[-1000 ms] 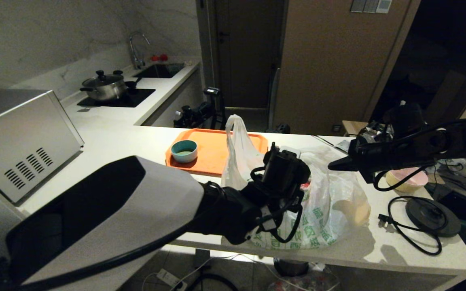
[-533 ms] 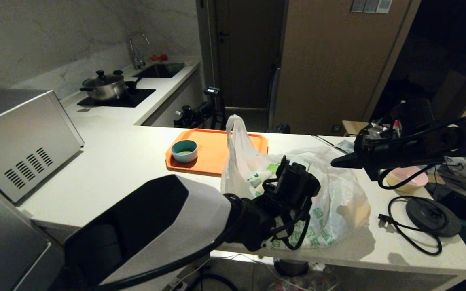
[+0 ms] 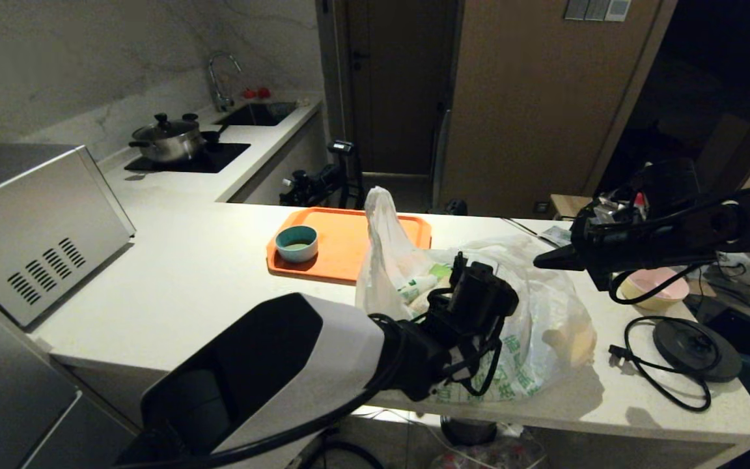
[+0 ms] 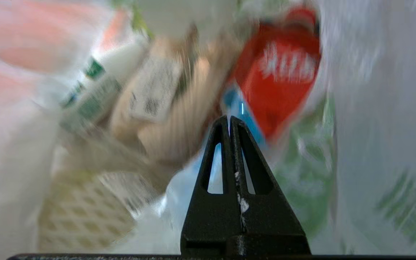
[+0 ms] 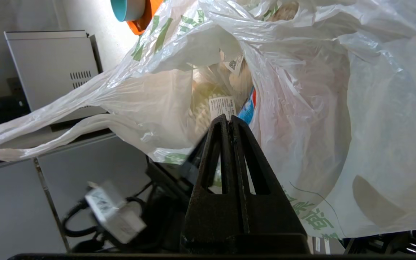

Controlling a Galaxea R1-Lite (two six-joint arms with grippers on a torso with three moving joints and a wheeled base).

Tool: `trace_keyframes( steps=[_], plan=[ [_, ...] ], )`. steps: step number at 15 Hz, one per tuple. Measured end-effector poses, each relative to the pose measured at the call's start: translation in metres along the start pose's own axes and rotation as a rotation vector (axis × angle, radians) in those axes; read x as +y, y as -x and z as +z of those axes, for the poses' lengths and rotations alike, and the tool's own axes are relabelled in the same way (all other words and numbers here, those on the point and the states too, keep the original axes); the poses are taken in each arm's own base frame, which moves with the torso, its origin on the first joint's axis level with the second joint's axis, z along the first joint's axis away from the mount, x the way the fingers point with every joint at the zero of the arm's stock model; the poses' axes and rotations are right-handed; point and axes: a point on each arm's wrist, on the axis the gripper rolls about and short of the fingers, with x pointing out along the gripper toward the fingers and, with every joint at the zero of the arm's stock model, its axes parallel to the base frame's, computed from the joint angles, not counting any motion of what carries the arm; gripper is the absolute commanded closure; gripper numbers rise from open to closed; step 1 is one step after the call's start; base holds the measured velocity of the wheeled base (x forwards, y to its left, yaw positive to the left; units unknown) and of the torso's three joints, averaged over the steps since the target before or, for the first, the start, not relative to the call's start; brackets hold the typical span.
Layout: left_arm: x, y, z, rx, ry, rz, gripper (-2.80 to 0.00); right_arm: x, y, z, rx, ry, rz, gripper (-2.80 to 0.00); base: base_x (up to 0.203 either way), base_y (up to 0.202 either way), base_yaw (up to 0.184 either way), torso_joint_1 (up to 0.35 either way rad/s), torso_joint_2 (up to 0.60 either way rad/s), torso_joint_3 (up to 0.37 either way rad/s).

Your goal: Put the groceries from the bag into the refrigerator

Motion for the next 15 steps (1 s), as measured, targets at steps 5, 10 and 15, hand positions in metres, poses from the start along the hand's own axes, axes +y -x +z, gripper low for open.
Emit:
trace_keyframes(
  steps=[5,10,15],
  plan=[
    [-0.009,0.006,-0.012,0.038,-0.030,-0.030,0.00,-0.007,0.000,0.005,-0.010,-0.014,-0.010,0.00,0.000,0.000,0.000,0.000,0.00,0.000],
    [-0.019,0.029,-0.021,0.080,-0.063,-0.104,0.00,-0.014,-0.006,0.011,-0.020,-0.015,-0.008,0.00,0.000,0.000,0.000,0.000,0.00,0.000],
    [-0.027,0.050,-0.034,0.136,-0.080,-0.175,0.00,-0.017,-0.010,0.013,-0.023,-0.013,-0.007,0.00,0.000,0.000,0.000,0.000,0.00,0.000]
  ],
)
